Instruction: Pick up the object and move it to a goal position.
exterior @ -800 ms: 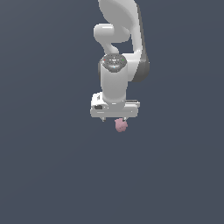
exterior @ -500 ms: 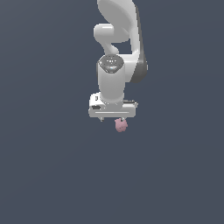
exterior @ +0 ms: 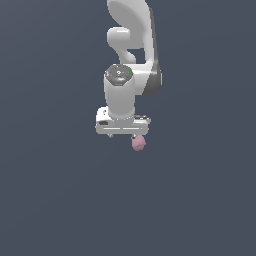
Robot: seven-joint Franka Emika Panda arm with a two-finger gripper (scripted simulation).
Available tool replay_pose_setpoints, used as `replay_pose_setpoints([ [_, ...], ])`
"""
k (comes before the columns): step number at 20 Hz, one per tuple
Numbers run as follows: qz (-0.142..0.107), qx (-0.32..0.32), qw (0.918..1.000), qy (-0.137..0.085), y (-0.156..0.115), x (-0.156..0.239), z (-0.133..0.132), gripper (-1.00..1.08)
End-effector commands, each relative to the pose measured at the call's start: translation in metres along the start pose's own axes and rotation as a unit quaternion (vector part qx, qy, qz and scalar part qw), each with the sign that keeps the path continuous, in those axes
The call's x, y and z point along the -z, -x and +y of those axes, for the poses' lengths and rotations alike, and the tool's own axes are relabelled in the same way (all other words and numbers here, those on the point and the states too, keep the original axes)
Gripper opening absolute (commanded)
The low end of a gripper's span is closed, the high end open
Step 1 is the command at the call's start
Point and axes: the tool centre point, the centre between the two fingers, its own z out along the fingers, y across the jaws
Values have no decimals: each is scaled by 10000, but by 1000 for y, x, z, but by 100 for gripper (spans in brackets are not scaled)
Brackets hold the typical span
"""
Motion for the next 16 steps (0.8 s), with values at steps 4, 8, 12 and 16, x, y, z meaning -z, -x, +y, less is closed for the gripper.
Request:
replay_pose_setpoints([
  [4, 21, 205, 9998, 13, 5, -11, -12, 100],
  [8, 58, 497, 9987, 27, 13, -26, -28, 100],
  [12, 105, 870, 9961, 38, 26, -44, -49, 100],
  [16, 140, 1144, 9933, 41, 35, -56, -63, 100],
])
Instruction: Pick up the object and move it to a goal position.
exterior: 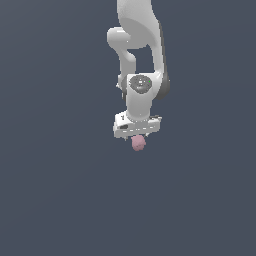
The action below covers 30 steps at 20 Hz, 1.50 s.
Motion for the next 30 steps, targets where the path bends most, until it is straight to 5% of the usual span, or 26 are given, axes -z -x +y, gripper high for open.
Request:
replay_pose_setpoints([
  [1, 25, 152, 9999, 2, 4, -6, -9, 100],
  [26, 43, 290, 9996, 0, 8, -62, -17, 100],
  [27, 43, 290, 9996, 0, 8, -62, -17, -100],
  [30, 43, 290, 9996, 0, 8, -62, -17, -100],
])
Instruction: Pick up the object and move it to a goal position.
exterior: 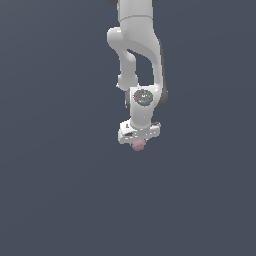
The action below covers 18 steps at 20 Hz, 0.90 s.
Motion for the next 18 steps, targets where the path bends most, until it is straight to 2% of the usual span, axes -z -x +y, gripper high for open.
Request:
replay_pose_setpoints([
  [1, -5, 2, 10000, -1, 0, -1, 0, -100],
  [11, 2, 0, 10000, 1, -2, 4, 1, -100],
  [18, 2, 0, 10000, 1, -15, 27, 7, -100],
])
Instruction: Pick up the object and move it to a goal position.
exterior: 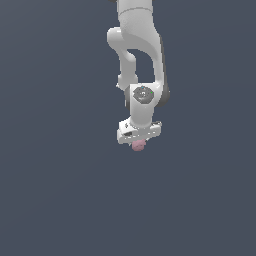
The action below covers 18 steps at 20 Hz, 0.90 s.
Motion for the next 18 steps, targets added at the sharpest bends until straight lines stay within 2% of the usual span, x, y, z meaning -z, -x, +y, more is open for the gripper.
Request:
replay_pose_setpoints([
  [1, 4, 0, 10000, 1, -7, 12, 3, -100],
  [18, 1, 2, 10000, -4, -81, 138, 35, -100],
])
